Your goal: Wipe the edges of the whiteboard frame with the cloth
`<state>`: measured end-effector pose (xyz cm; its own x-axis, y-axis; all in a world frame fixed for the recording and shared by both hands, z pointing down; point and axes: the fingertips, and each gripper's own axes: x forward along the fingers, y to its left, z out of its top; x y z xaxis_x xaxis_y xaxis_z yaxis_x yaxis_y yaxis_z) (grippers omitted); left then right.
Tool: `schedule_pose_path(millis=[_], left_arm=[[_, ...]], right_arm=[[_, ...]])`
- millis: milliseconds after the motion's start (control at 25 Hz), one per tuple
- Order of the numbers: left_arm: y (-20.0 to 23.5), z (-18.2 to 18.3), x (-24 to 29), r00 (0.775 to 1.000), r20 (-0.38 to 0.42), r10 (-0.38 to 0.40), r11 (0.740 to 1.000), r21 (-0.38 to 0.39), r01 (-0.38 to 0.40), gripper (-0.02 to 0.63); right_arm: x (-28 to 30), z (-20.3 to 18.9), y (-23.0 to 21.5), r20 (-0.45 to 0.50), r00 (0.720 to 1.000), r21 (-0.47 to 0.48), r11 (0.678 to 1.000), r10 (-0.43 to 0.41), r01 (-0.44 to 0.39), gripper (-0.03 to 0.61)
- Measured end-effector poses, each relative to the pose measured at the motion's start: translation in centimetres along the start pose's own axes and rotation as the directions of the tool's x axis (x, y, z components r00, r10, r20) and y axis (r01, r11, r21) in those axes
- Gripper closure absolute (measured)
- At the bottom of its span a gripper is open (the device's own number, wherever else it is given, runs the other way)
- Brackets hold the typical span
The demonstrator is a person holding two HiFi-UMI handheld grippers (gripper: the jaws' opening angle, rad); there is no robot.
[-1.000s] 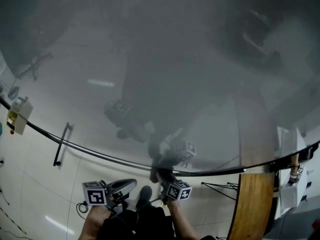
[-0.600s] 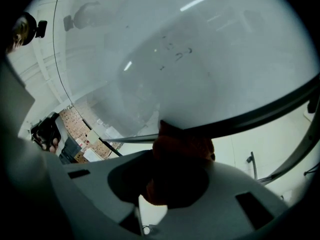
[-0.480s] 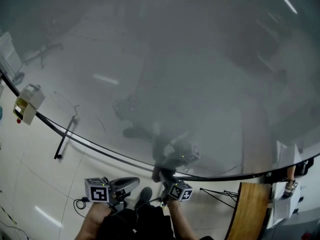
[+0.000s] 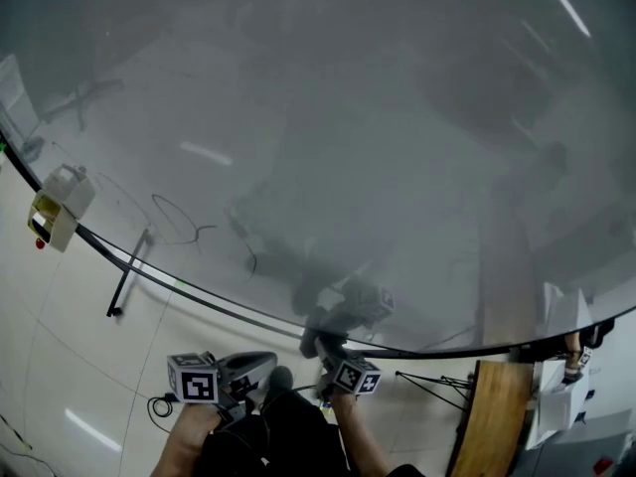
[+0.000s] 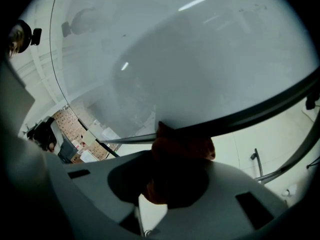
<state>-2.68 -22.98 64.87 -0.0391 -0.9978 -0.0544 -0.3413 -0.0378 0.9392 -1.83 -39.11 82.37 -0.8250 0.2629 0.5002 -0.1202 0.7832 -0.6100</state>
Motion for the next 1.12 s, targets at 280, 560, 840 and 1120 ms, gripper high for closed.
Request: schedule_pose_path(millis=[280, 560, 840, 1120], left_arm=[[1.7, 1.8, 0.5, 0.995, 0.048, 0.085, 0.996, -0.028, -0.084, 0.624], [1.7, 2.6, 1.4, 0.987, 0.101, 0.122, 0.992, -0.041, -0.119, 0.624], [2.6, 3.1, -1.4, 0.980, 0.165, 0.108, 0.991, -0.090, -0.094, 0.624], [1.7, 5.9, -7.1, 0.978, 0.181, 0.107, 0.993, -0.074, -0.095, 0.624]], right_arm=[[1.7, -0.2, 1.3, 0.003, 0.999, -0.014, 0.999, 0.040, -0.040, 0.505], [2.6, -0.3, 2.0, -0.012, 0.997, -0.041, 0.996, 0.081, -0.082, 0.503], [4.0, -1.0, 3.8, -0.027, 0.993, -0.022, 0.993, 0.114, -0.115, 0.503], [6.1, -1.4, 6.5, 0.034, 0.997, 0.023, 0.997, 0.066, -0.067, 0.503]])
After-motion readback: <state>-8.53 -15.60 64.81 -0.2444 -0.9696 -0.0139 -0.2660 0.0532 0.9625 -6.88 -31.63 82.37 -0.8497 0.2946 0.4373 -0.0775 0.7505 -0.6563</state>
